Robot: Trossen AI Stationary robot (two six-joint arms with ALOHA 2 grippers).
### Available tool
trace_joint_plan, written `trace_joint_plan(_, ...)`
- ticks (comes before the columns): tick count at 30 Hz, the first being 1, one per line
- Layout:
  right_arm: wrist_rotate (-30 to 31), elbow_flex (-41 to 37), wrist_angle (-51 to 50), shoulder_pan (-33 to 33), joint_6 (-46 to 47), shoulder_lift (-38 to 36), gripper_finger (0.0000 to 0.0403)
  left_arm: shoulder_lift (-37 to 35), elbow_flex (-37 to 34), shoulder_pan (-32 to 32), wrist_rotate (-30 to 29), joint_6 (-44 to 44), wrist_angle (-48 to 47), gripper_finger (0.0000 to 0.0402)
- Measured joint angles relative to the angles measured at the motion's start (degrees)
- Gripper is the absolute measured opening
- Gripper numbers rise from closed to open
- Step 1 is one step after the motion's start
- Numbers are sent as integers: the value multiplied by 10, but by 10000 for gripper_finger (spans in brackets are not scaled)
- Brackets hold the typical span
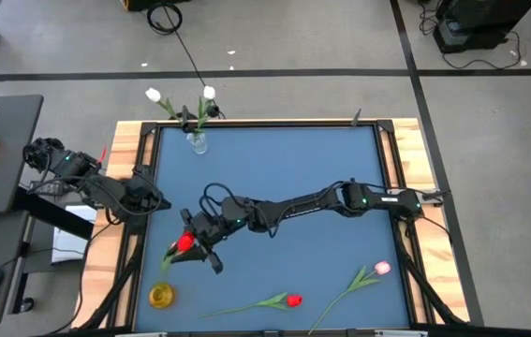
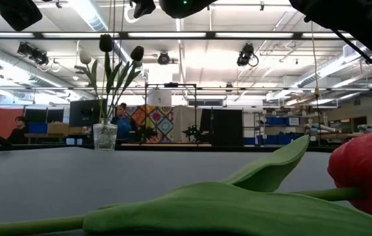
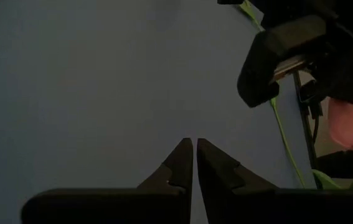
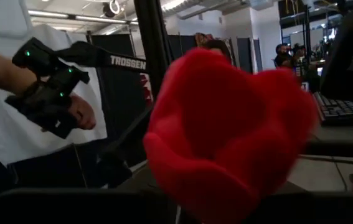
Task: Sort flowers into vase by color
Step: Put the top red tulip into the yellow vase, then put the pink tulip into the yellow vase
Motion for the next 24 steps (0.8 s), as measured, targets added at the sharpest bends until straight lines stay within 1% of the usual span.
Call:
trace_joint_plan(16,-29,0,-28,0,-16,-44,170,1,0,0,0,0,3,27)
trace_joint_plan(24,-28,0,-46,0,-16,-66,232,0,0,0,-8,0,4,27)
